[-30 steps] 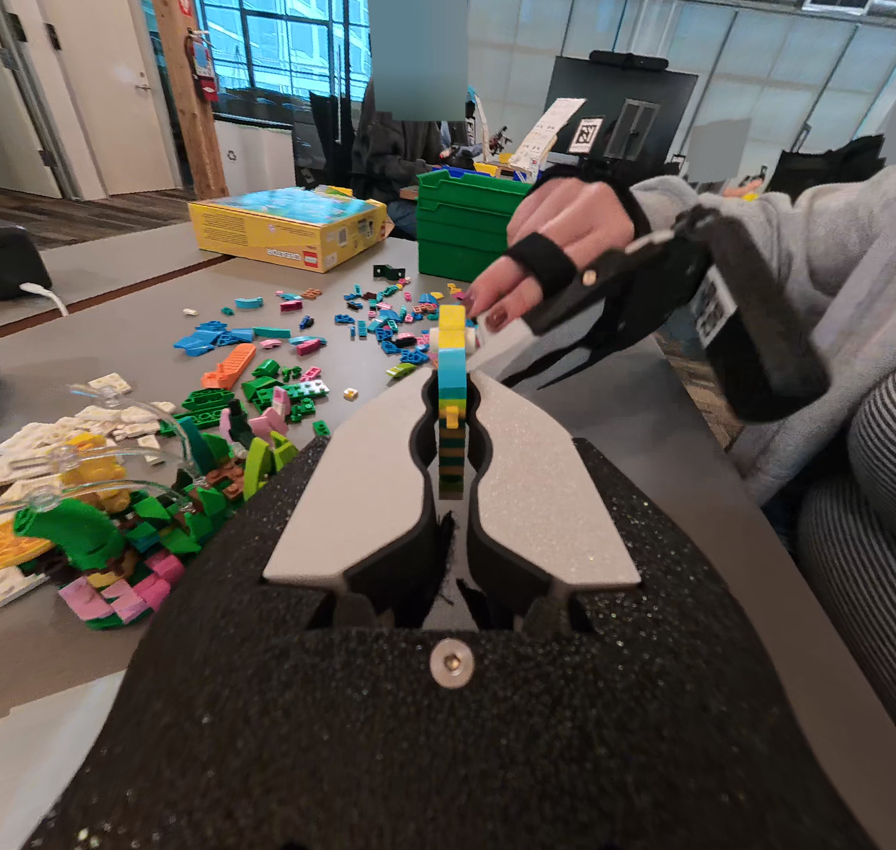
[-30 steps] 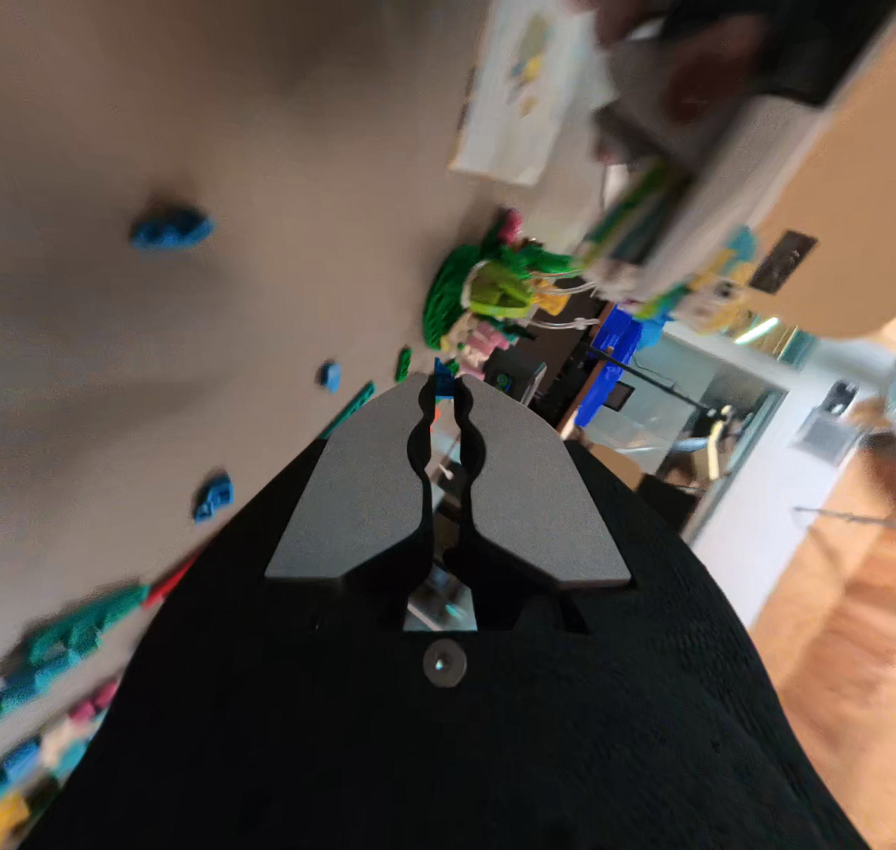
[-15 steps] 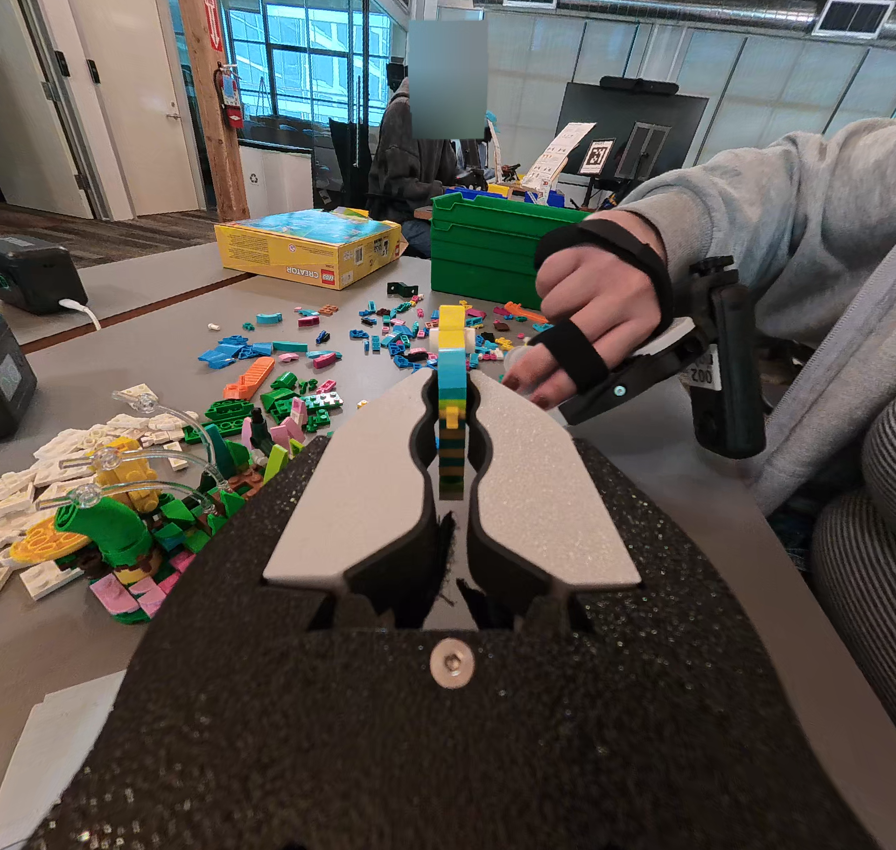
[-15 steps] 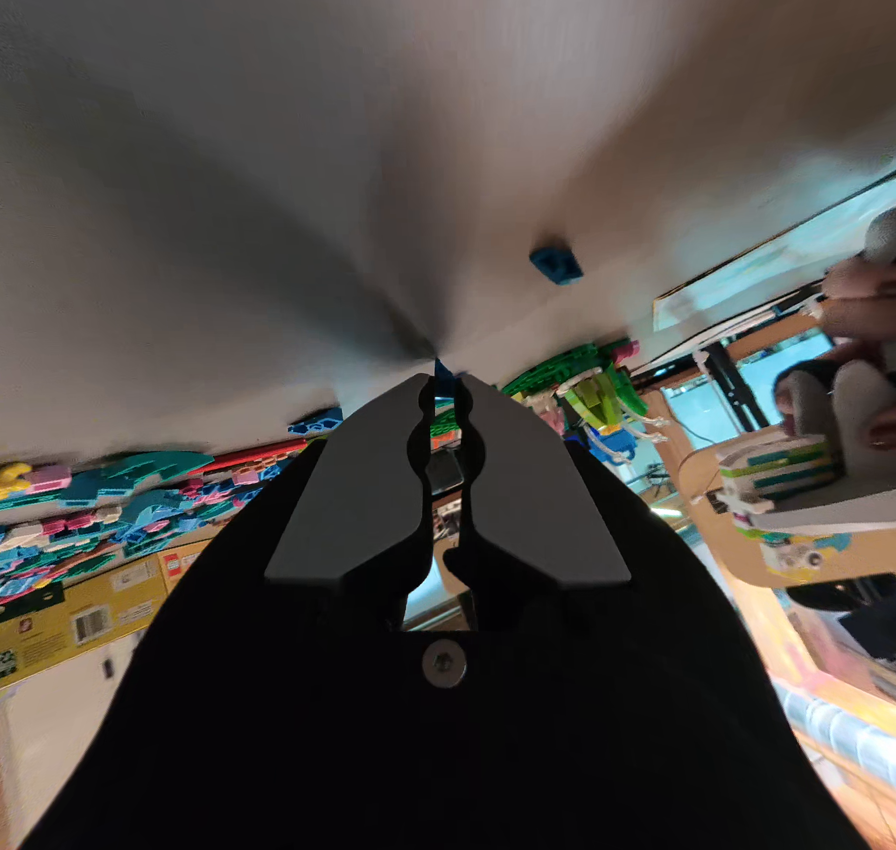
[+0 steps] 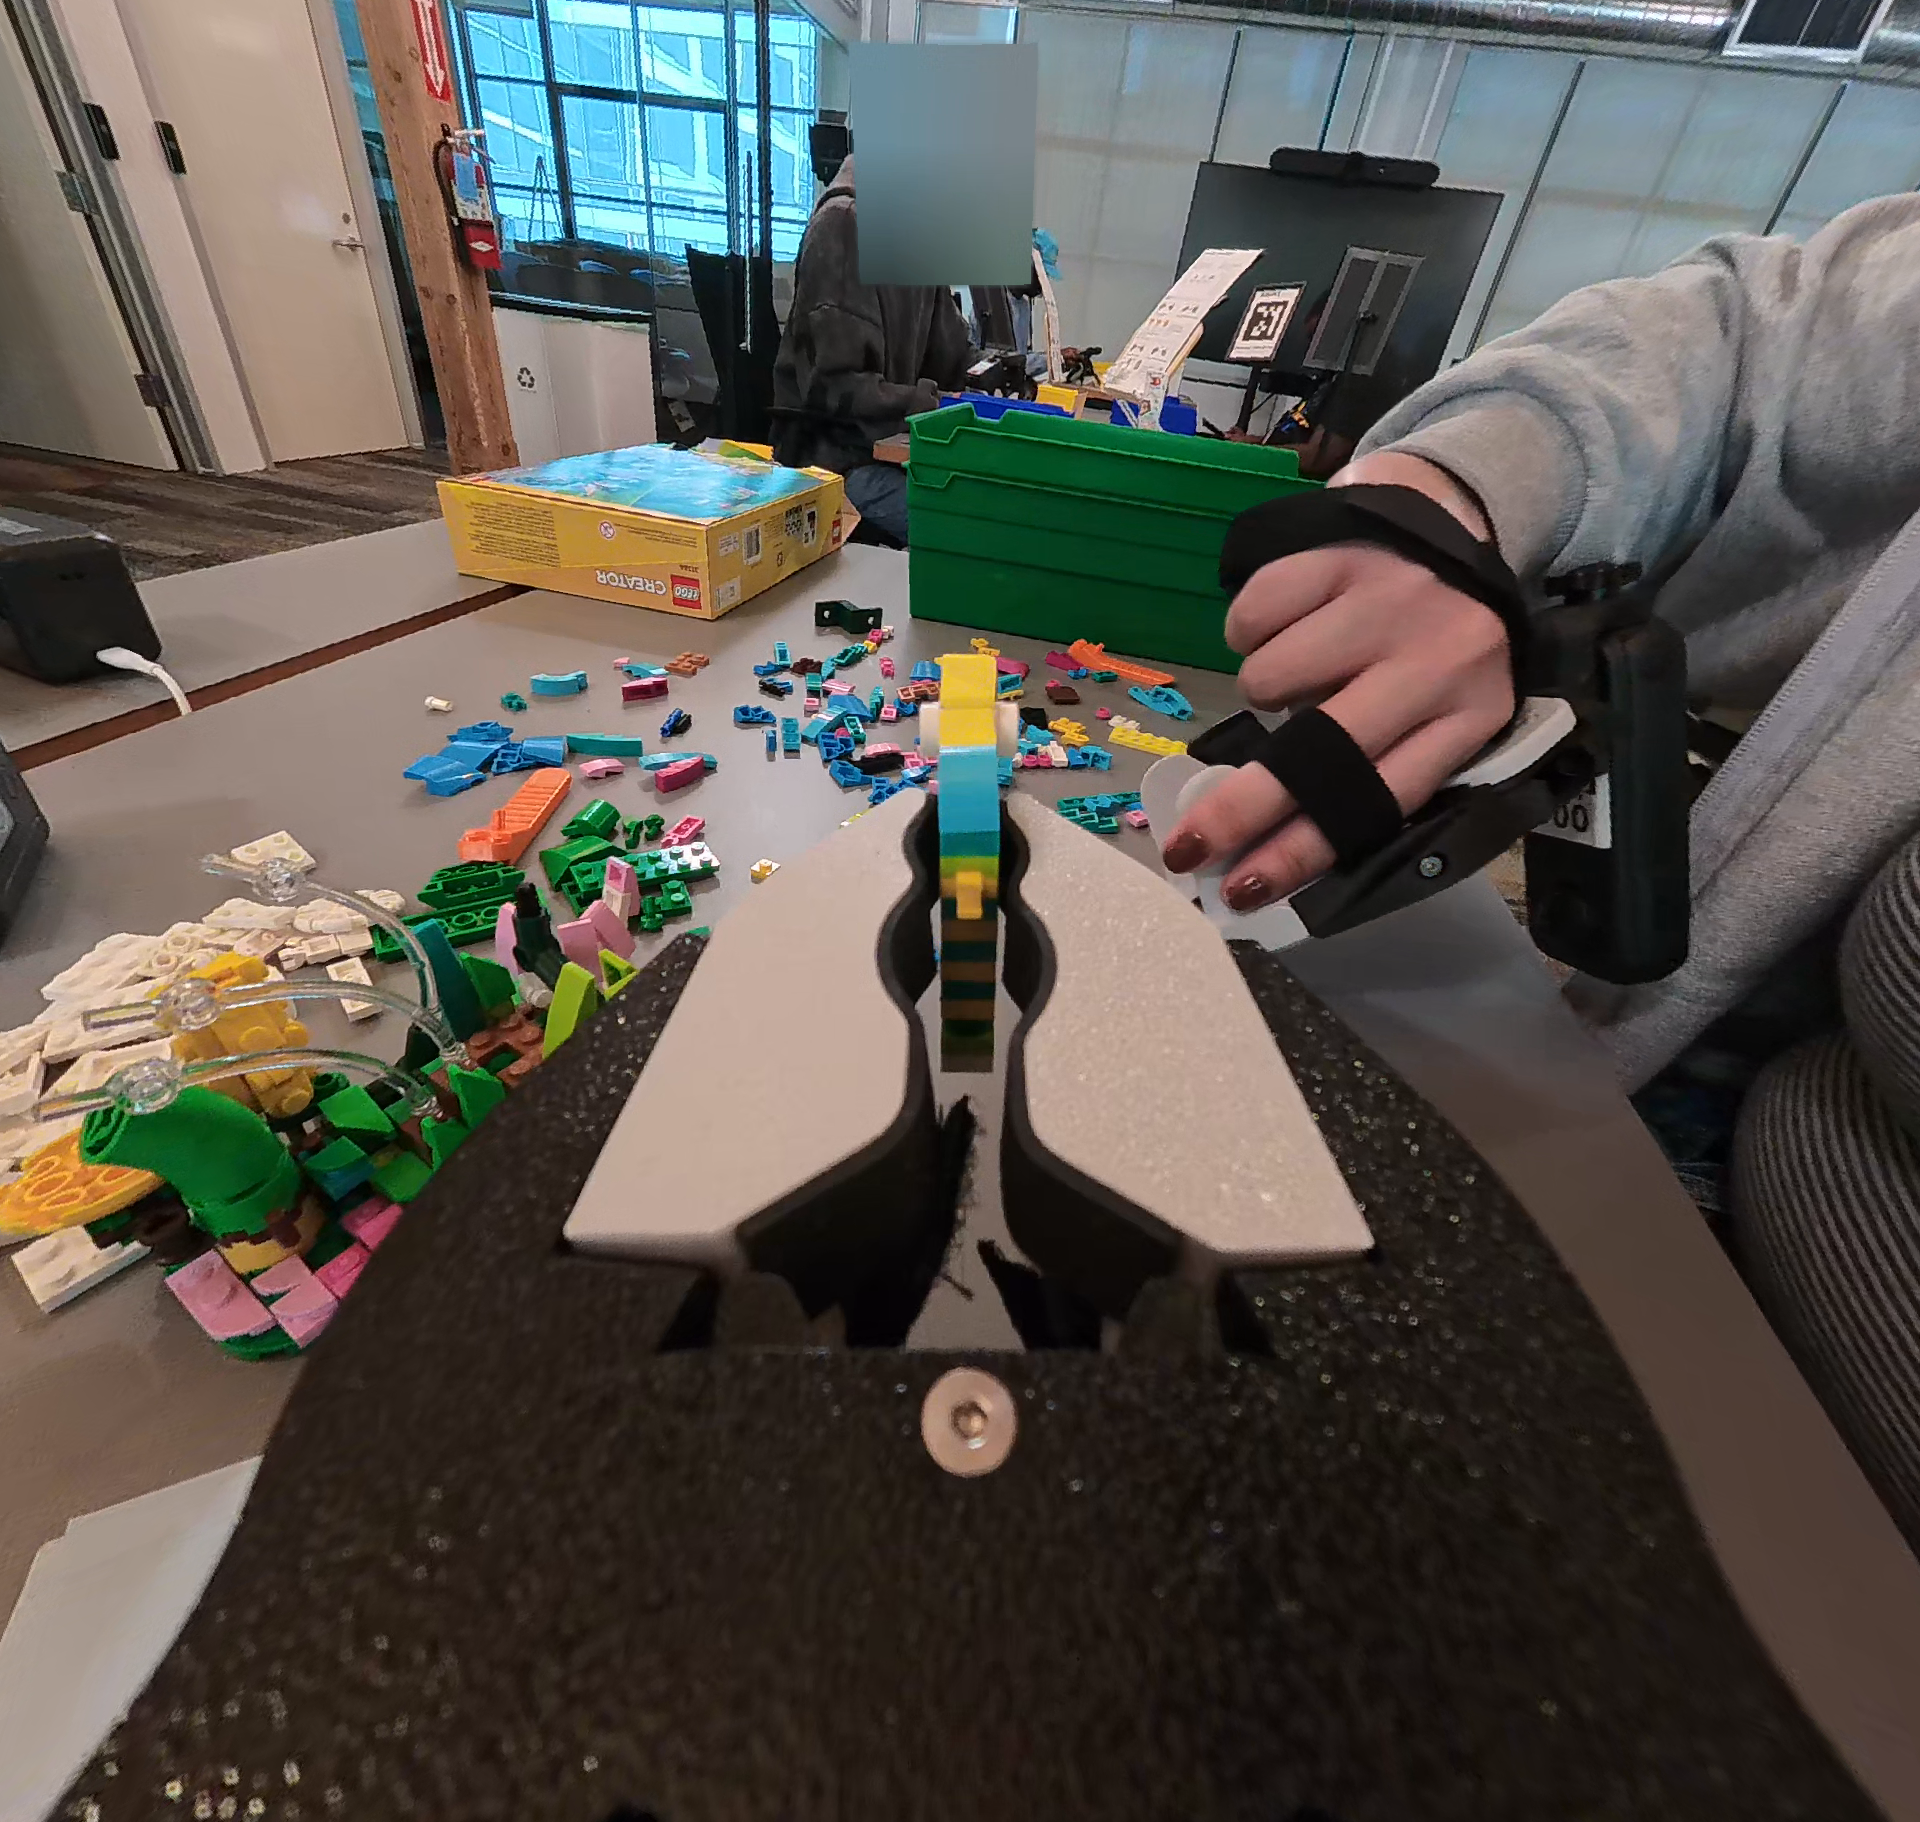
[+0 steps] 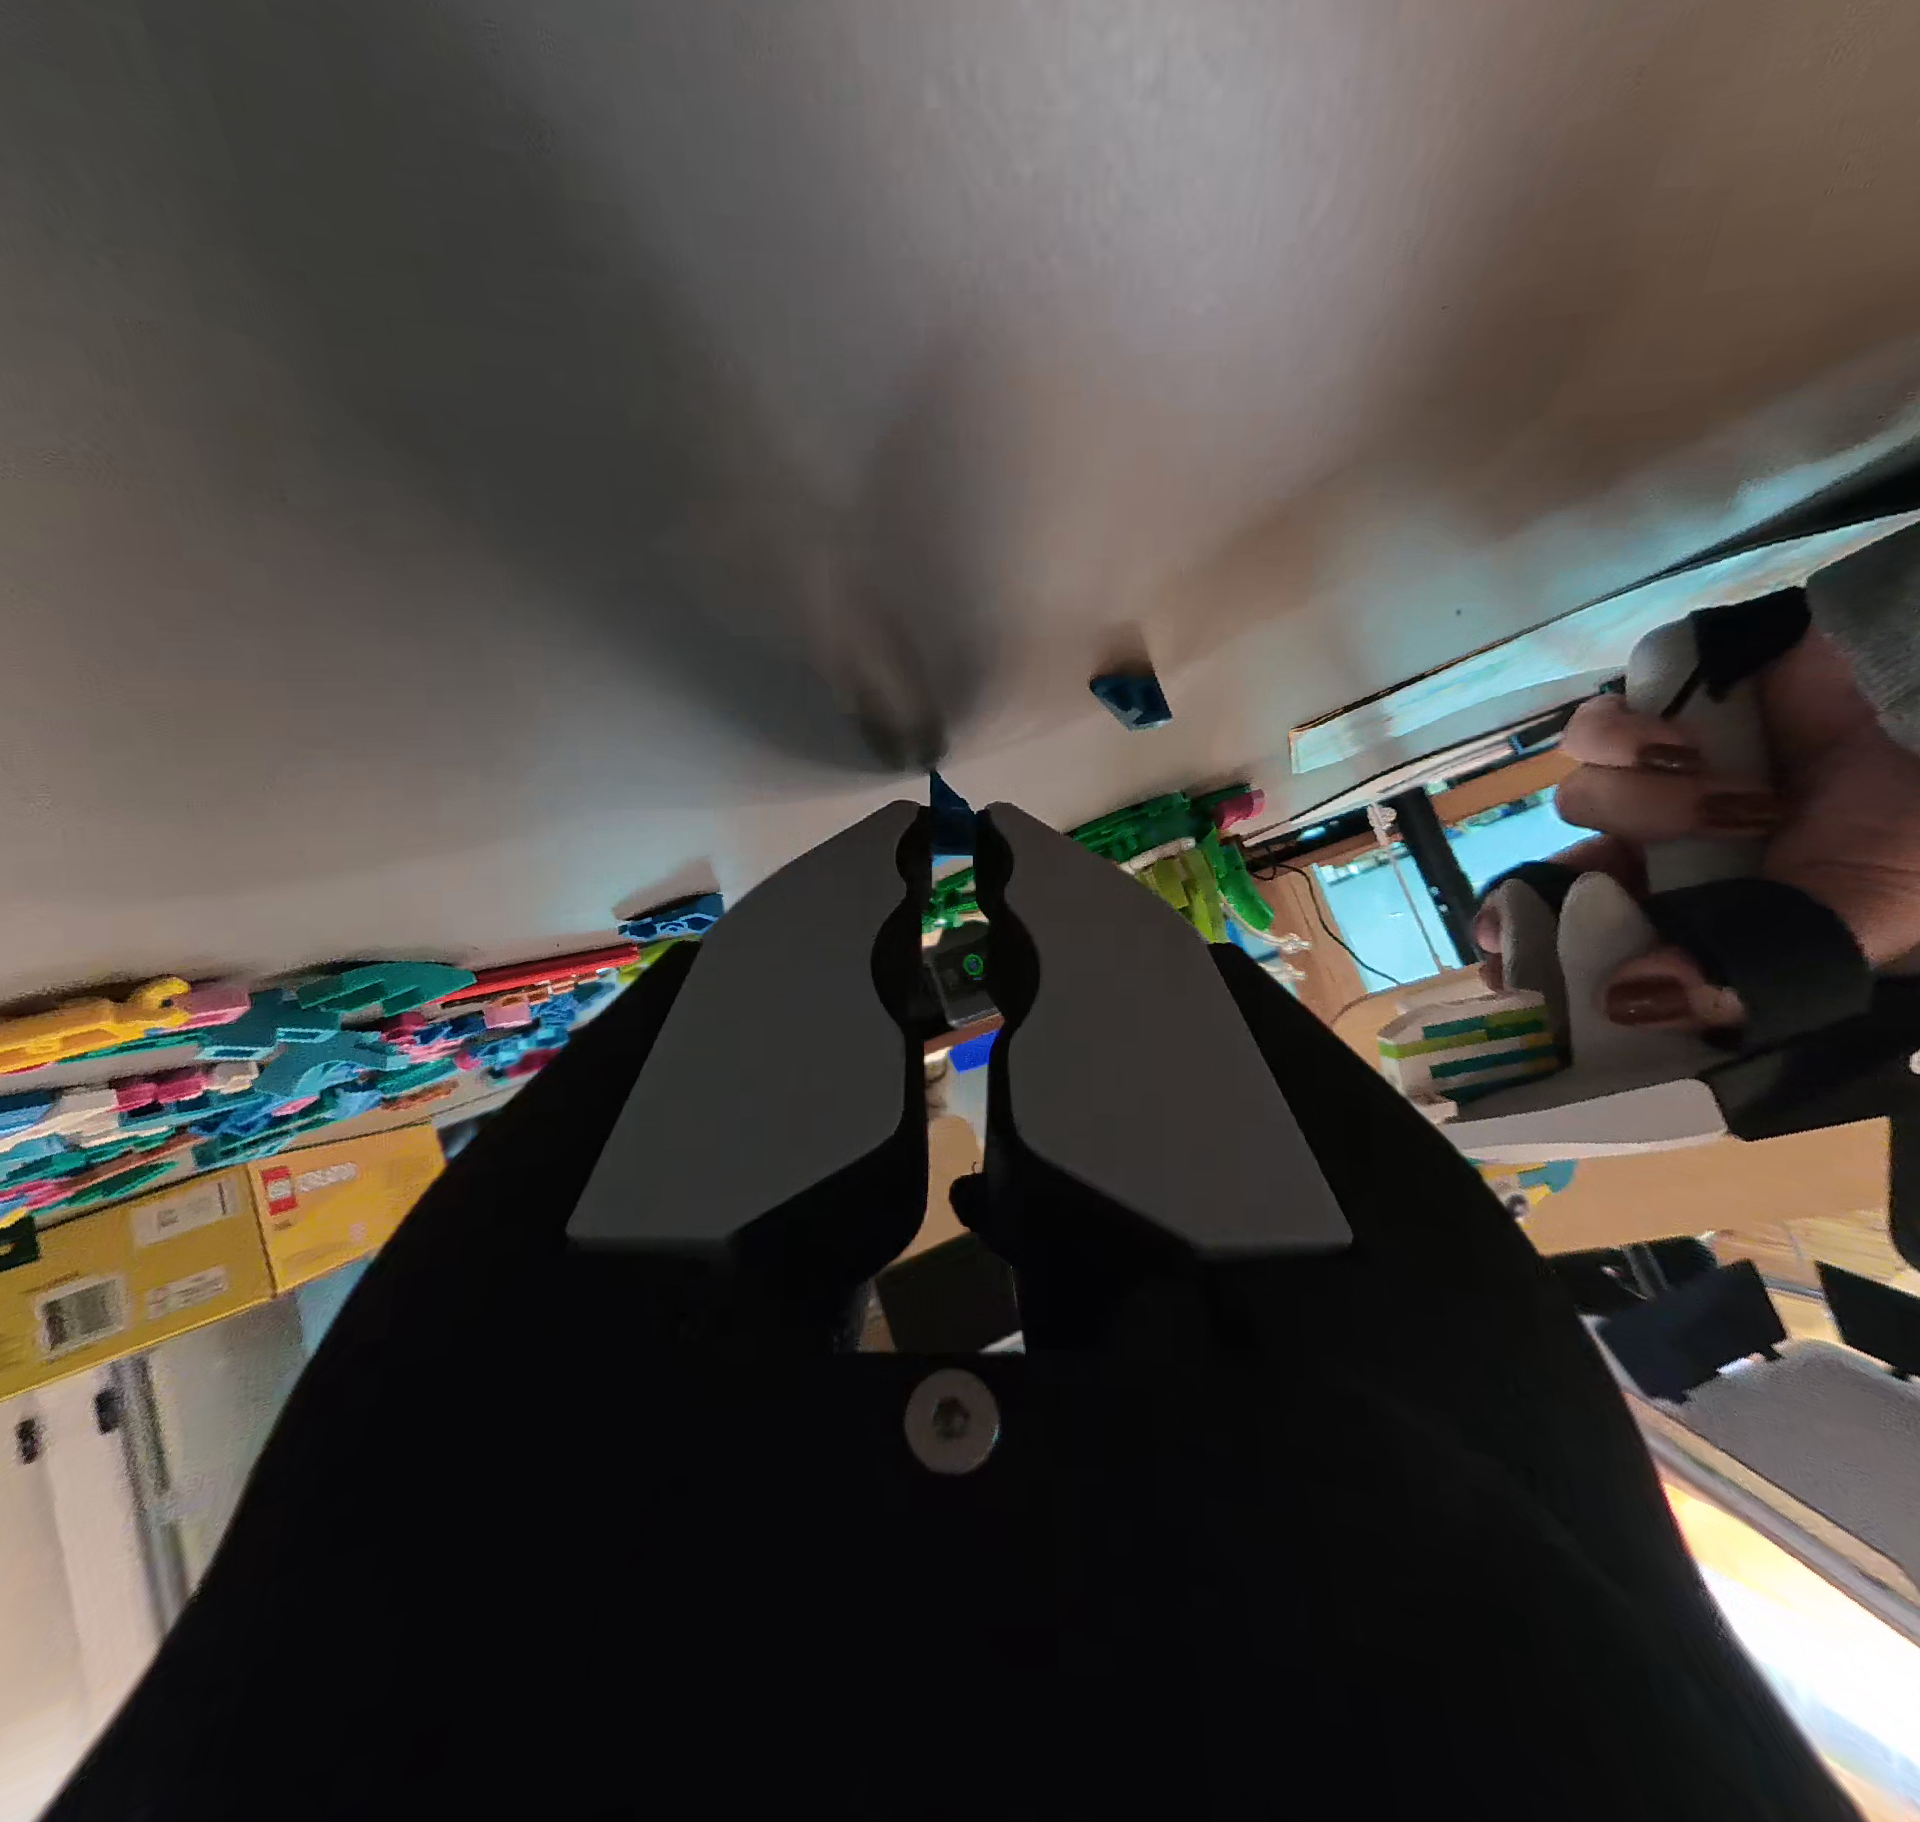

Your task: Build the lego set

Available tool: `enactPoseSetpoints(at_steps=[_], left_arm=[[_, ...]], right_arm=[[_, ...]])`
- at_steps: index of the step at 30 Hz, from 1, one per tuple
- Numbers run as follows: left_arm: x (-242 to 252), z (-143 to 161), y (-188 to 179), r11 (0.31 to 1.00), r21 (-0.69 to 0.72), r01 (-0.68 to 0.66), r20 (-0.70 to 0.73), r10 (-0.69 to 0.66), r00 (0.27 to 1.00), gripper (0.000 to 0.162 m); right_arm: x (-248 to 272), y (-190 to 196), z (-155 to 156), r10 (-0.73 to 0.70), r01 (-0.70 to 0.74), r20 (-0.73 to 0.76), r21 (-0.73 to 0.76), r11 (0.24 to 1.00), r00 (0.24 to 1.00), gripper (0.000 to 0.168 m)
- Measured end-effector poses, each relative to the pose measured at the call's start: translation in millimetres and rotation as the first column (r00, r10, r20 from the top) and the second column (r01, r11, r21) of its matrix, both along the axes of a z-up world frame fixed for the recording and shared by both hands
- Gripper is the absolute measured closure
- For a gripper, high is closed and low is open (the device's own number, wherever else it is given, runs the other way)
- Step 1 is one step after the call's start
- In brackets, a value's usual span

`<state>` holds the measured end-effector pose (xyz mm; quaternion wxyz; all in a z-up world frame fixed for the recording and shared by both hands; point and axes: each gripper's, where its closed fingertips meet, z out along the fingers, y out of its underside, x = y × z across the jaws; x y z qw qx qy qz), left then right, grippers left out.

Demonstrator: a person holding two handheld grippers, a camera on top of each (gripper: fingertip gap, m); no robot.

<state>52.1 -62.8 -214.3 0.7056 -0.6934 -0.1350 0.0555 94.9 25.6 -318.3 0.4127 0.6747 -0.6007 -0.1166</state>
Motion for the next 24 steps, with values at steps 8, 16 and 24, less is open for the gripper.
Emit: enactPoseSetpoints(at_steps=[8, 16, 24], left_arm=[[1, 0, 0, 1.000, 0.002, 0.005, 0.000, -0.005, 1.000, 0.154], [2, 2, 1, 1.000, 0.005, 0.009, -0.003, -0.009, 1.000, 0.154], [2, 3, 0, 1.000, 0.018, 0.010, 0.000, -0.010, 1.000, 0.154]], right_arm=[[9, -1, 0, 0.066, -0.067, -0.017, -0.011, 0.998, 0.998, 0.163], [22, 1, -4, 0.156, -0.155, 0.009, -0.057, 0.986, 0.988, 0.168], [12, 4, 8, -0.097, 0.199, 0.333, -0.288, 0.937, 0.938, 0.162]])
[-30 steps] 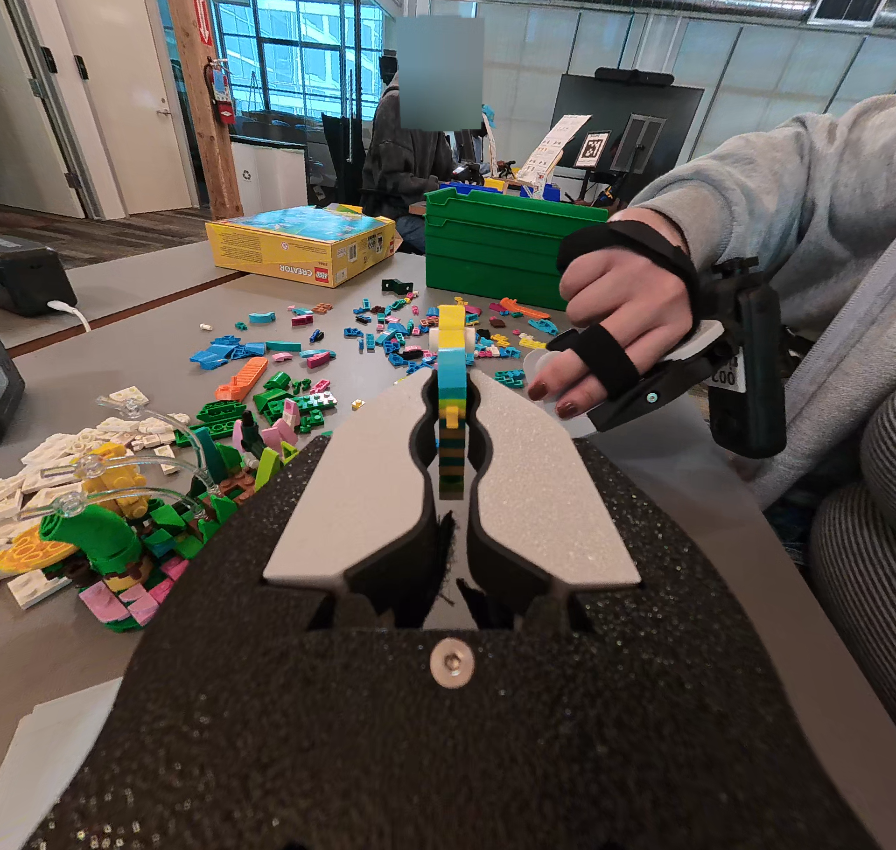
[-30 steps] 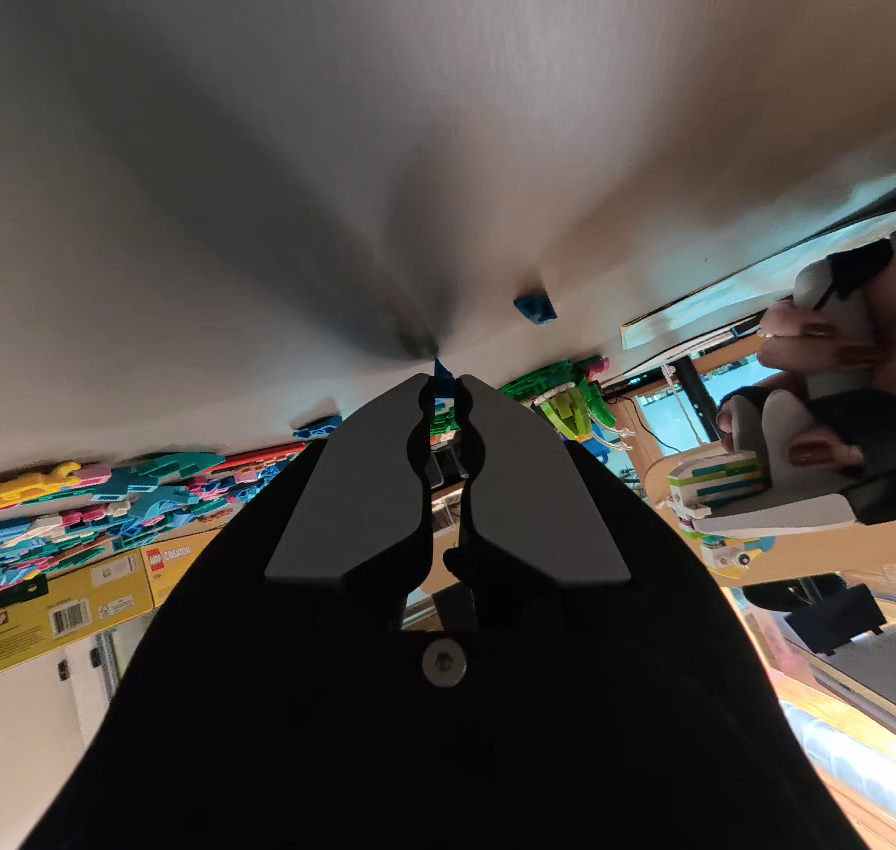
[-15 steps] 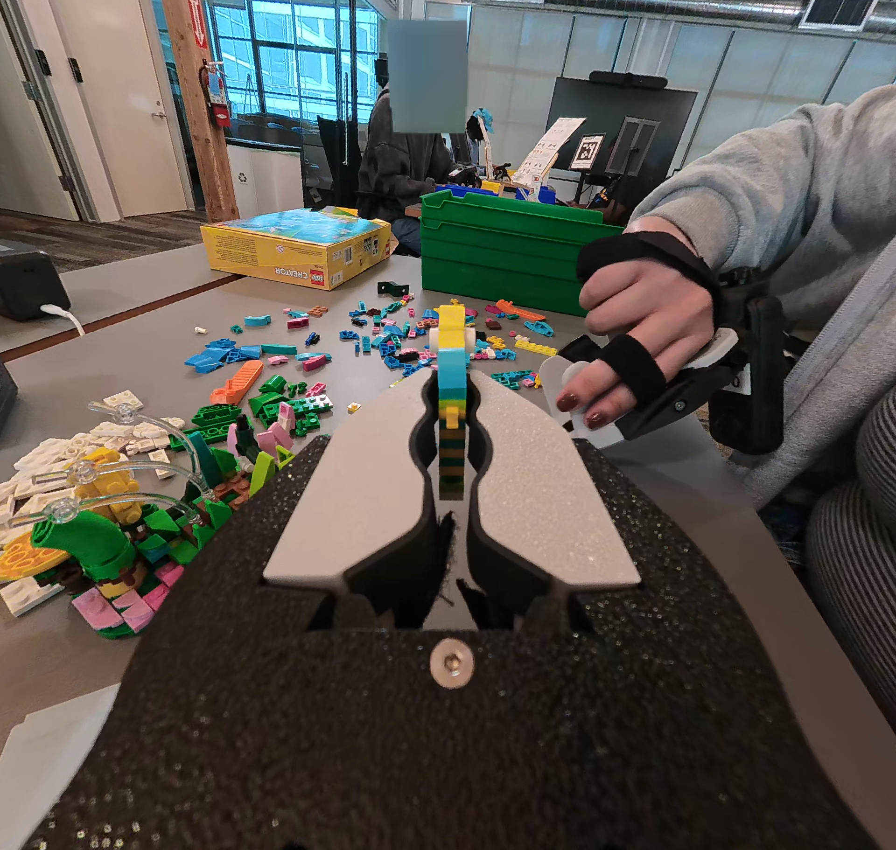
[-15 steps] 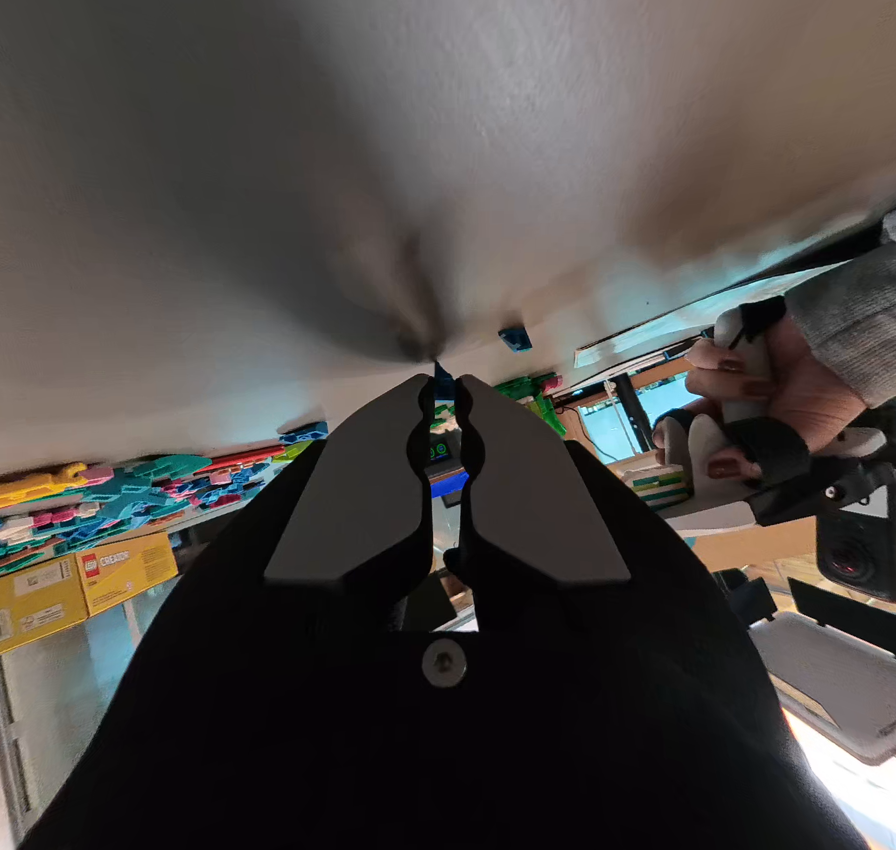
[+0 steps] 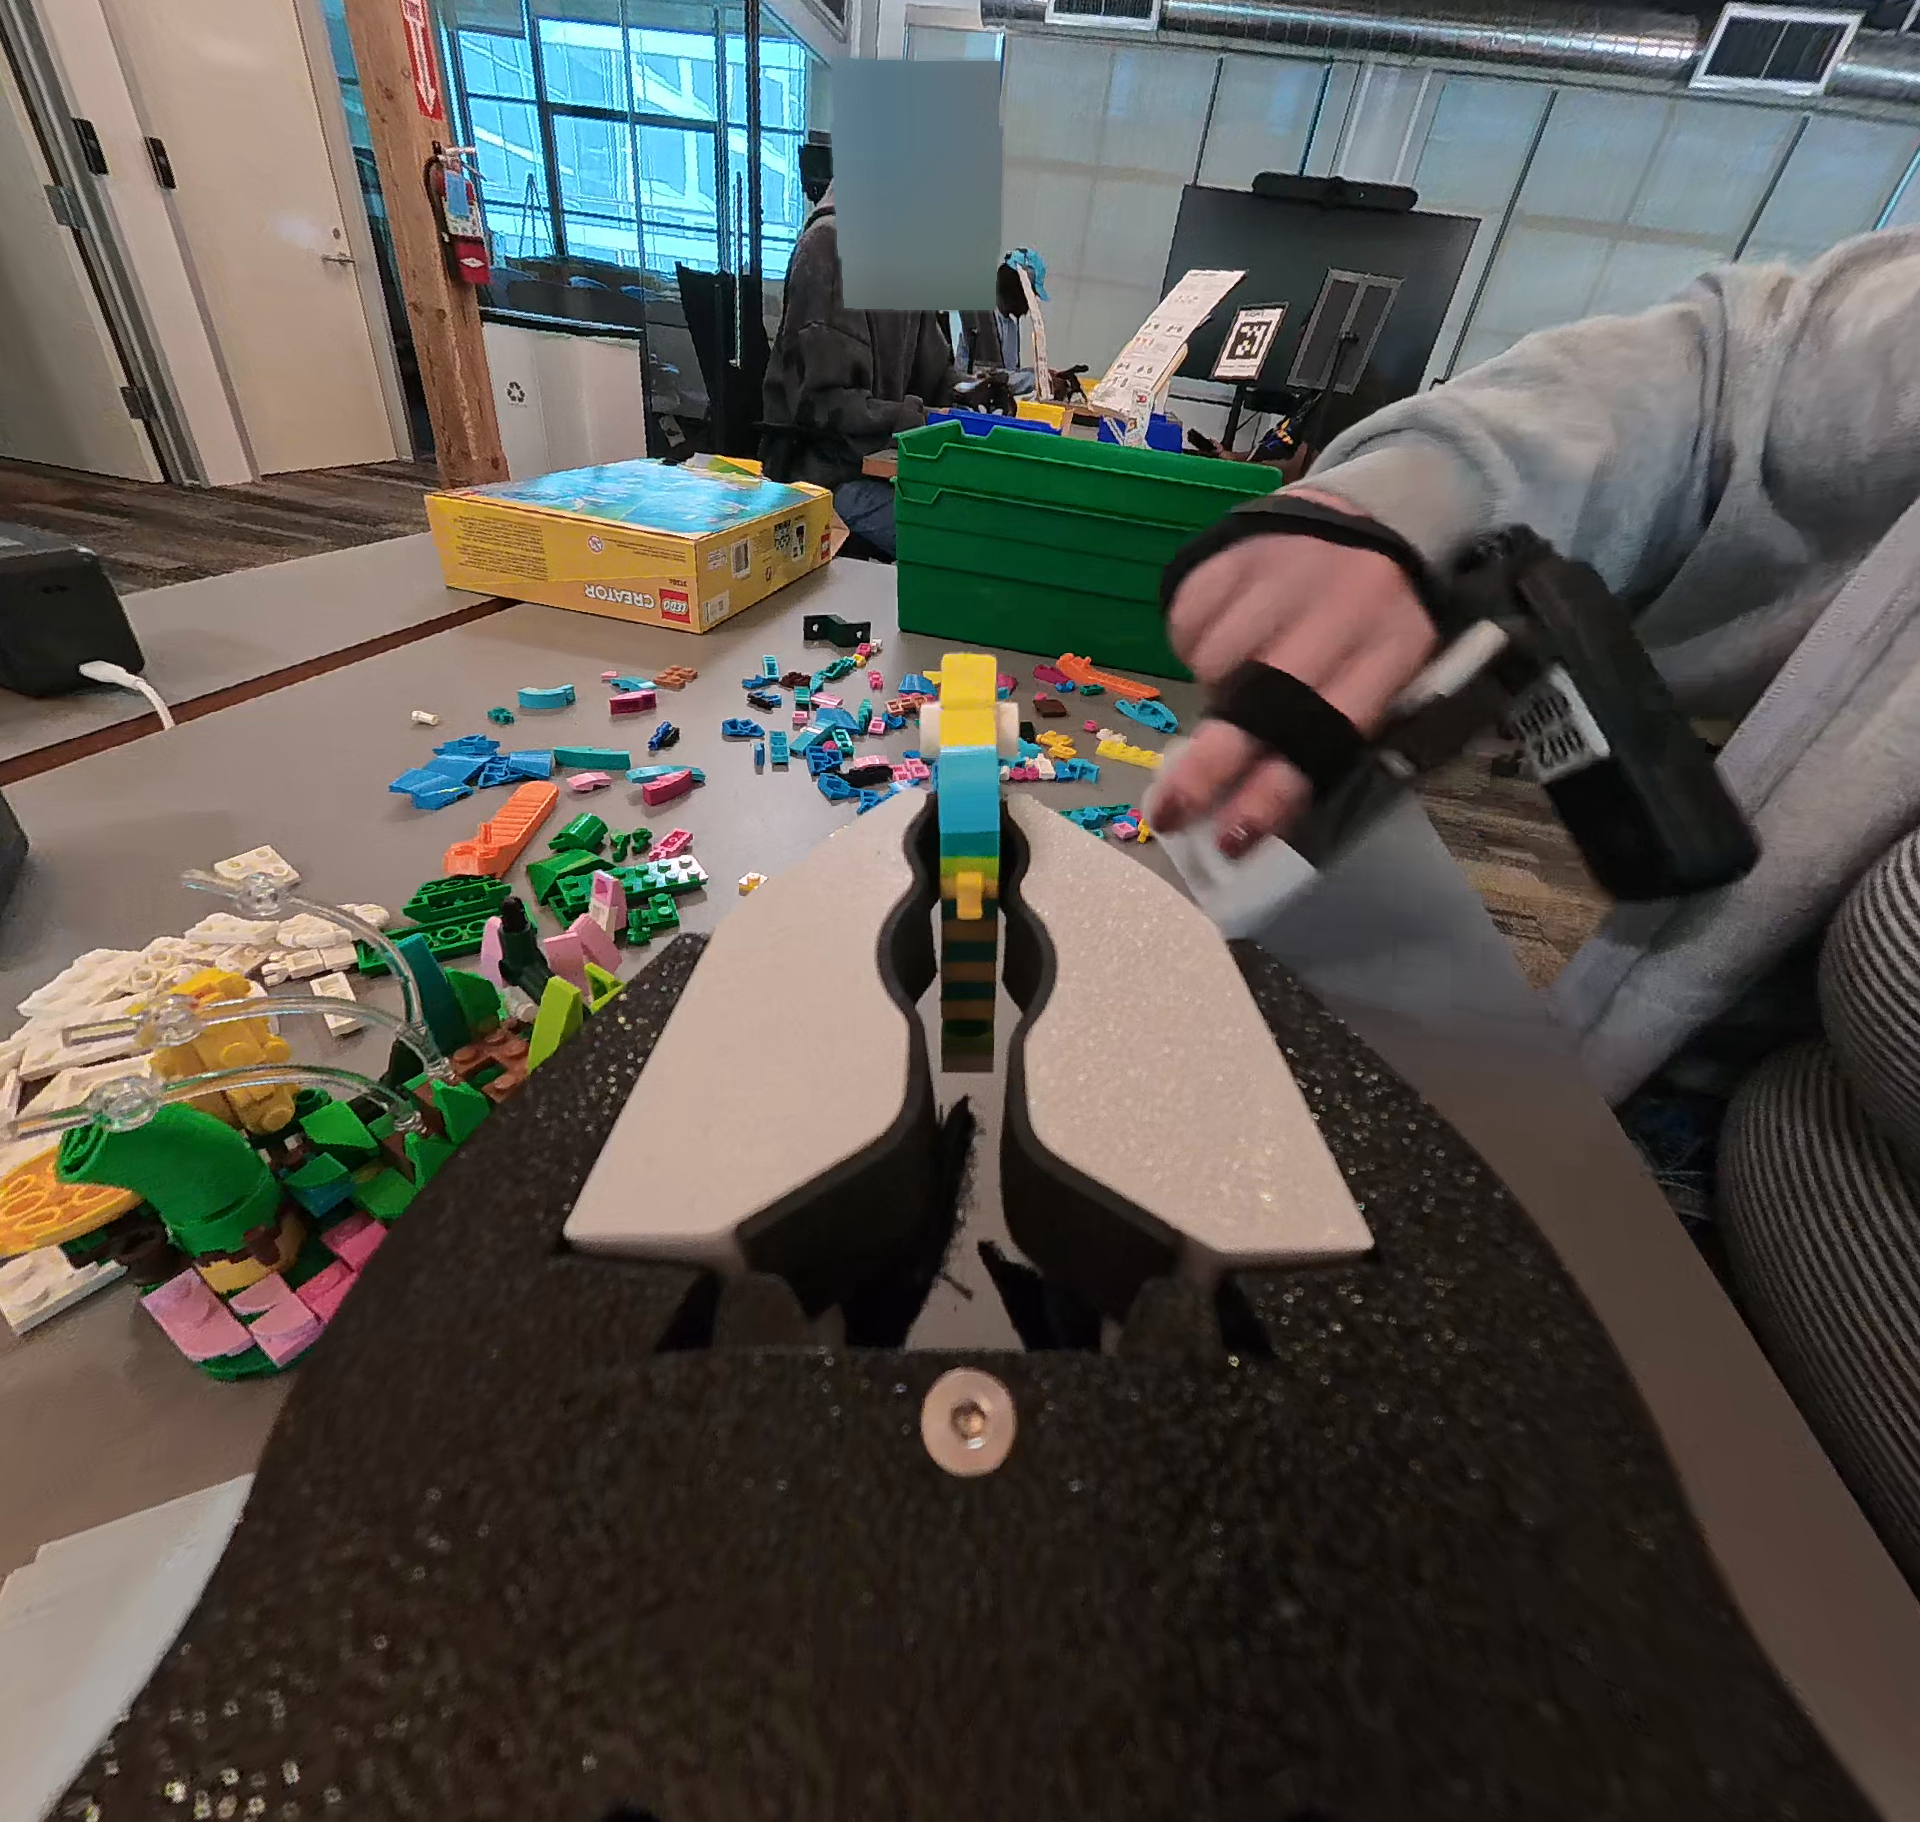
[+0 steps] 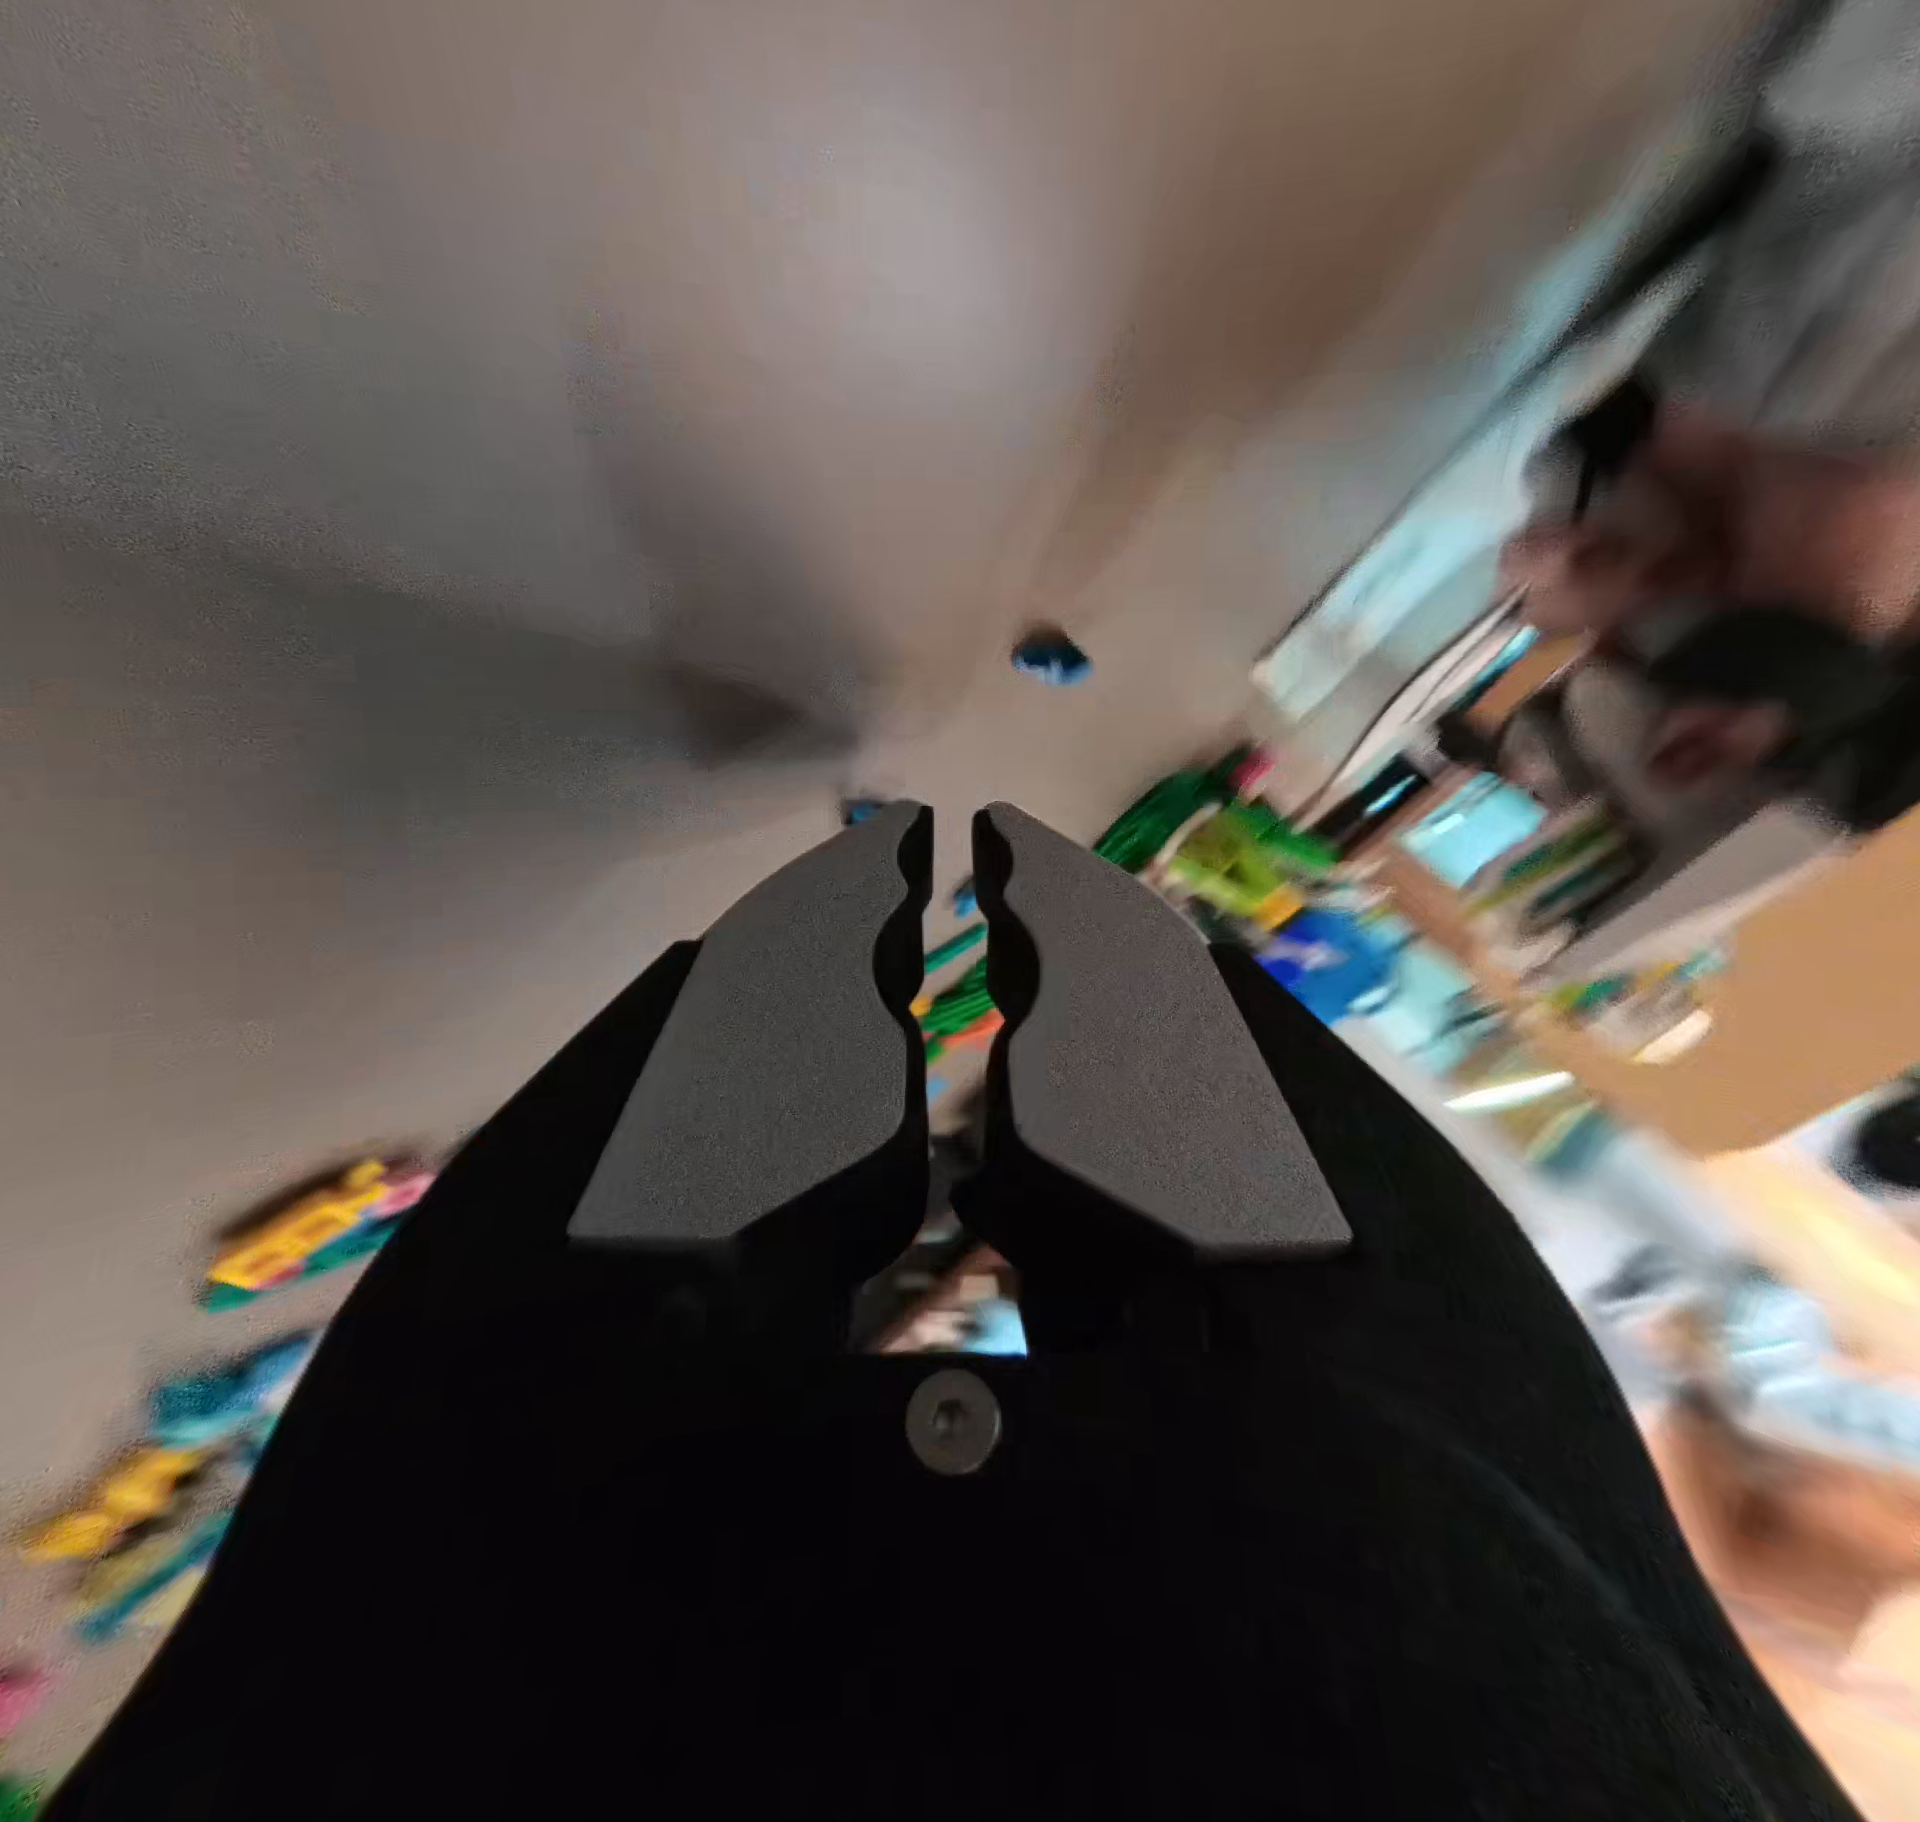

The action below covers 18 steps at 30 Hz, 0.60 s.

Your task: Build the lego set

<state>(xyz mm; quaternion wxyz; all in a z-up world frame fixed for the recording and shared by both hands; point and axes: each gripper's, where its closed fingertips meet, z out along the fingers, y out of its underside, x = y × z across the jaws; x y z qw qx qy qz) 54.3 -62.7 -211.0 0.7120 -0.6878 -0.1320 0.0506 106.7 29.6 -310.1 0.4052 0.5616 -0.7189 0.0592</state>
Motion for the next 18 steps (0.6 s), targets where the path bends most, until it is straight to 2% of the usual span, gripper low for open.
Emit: enactPoseSetpoints(at_steps=[2, 3, 5, 7, 10, 11, 13, 15, 18], left_arm=[[1, 1, 0, 1.000, 0.005, 0.006, -0.001, -0.006, 1.000, 0.154], [2, 1, 1, 1.000, 0.006, 0.011, 0.000, -0.011, 1.000, 0.154], [3, 1, 2, 1.000, 0.007, 0.020, 0.001, -0.020, 1.000, 0.154], [3, 0, 4, 1.000, 0.002, 0.020, -0.005, -0.020, 1.000, 0.154], [3, 0, 4, 1.000, 0.003, 0.015, -0.015, -0.014, 1.000, 0.154], [3, 1, 4, 1.000, 0.006, 0.012, -0.019, -0.012, 1.000, 0.154], [3, 2, 3, 1.000, 0.015, 0.013, -0.019, -0.013, 1.000, 0.154], [4, 3, 3, 1.000, 0.024, 0.017, -0.017, -0.016, 1.000, 0.154], [4, 3, 4, 1.000, 0.022, 0.019, -0.015, -0.019, 1.000, 0.154]], right_arm=[[-9, 7, 1, -0.214, 0.237, 0.225, -0.080, 0.968, 0.951, 0.161], [-9, 10, -1, -0.321, 0.374, 0.371, -0.077, 0.924, 0.871, 0.161], [-7, 10, -1, -0.461, 0.623, 0.648, -0.028, 0.781, 0.606, 0.159], [-7, 4, 5, -0.471, 0.777, 0.816, 0.044, 0.627, 0.334, 0.157], [-3, 6, 3, -0.472, 0.864, 0.881, 0.237, 0.444, 0.001, 0.155], [-1, 7, 0, -0.461, 0.874, 0.883, 0.286, 0.393, -0.081, 0.154], [-2, 8, -4, -0.432, 0.894, 0.887, 0.315, 0.318, -0.159, 0.152], [-5, 12, -10, -0.440, 0.914, 0.884, 0.299, 0.274, -0.158, 0.151], [-4, 13, -14, -0.446, 0.922, 0.881, 0.294, 0.252, -0.159, 0.152]])
